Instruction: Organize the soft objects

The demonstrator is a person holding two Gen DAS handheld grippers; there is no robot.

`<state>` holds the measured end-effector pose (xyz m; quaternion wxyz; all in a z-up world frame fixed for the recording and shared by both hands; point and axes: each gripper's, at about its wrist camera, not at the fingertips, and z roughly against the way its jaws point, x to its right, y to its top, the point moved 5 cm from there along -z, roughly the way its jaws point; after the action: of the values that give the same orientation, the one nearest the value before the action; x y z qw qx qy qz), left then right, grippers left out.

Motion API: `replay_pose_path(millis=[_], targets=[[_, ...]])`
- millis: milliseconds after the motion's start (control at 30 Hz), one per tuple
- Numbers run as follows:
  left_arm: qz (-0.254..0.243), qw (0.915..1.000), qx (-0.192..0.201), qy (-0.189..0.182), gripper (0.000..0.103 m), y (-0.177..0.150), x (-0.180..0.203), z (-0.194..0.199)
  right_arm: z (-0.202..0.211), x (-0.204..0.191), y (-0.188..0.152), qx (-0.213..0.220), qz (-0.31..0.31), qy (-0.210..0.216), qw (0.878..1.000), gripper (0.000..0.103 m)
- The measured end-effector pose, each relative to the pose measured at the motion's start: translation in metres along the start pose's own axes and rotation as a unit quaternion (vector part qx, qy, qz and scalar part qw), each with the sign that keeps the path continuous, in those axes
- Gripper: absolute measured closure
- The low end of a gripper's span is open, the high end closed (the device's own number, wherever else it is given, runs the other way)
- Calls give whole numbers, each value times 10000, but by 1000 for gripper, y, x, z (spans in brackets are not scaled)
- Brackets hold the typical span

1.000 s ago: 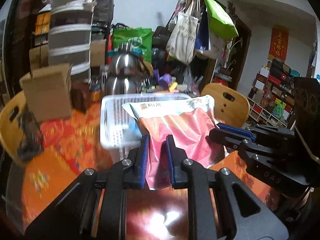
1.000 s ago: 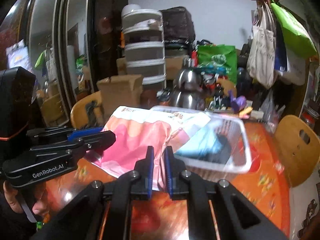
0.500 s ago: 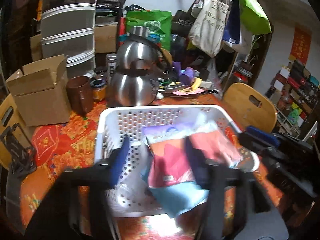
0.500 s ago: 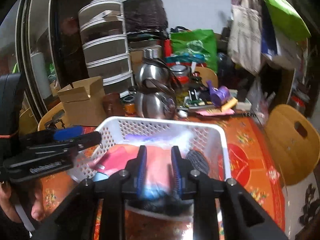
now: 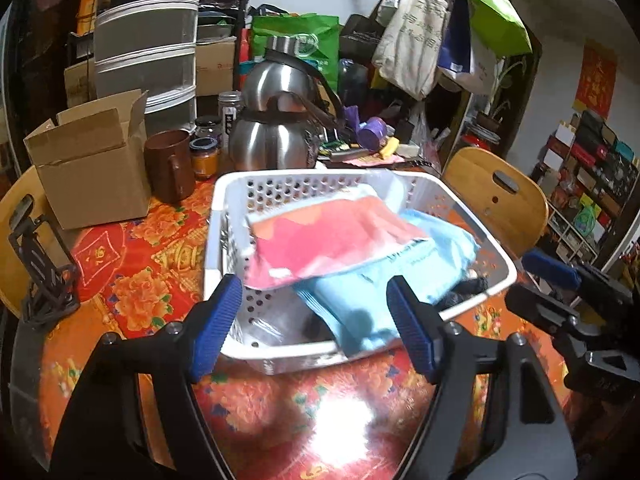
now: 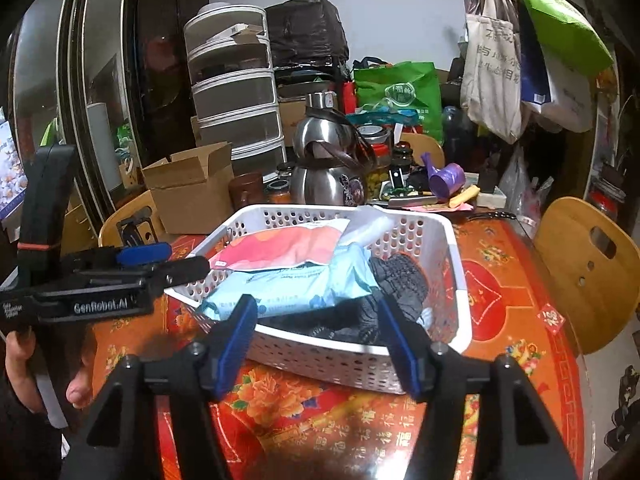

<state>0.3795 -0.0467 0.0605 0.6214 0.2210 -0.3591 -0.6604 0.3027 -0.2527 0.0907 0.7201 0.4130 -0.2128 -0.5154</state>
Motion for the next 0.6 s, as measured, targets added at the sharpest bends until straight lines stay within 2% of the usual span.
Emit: replay_pose_path(millis=[133,233,267,300,333,367,433,600], targets=[[-117,9999,32,94,30,-10,5,13,8,3,-5,-34,-63,40,10000,36],[-100,9999,78,71,20,-19,4,29,21,5,-11,0,-145,74,9999,29],[-100,9999,109,76,10,-23,3,37,28,4,-12,35,-173,94,9998,22],[-126,9998,155,79,4,-26,3,45,33,3,-13,57,-183,79,9998,12],[-200,9994,235,131,0,-31,3,55,39,1,-16,47,-167,19,9998,6],[-260,9990,309,202,0,-34,3,63,46,-2,-18,44,-109,-49,9999,0],[-365,9975,408,439,0,-43,3,83,59,-7,-21,169,-42,-52,9998,0],[-383,9964,539,524,0,-65,10,128,101,-27,-32,319,48,-297,9990,0]])
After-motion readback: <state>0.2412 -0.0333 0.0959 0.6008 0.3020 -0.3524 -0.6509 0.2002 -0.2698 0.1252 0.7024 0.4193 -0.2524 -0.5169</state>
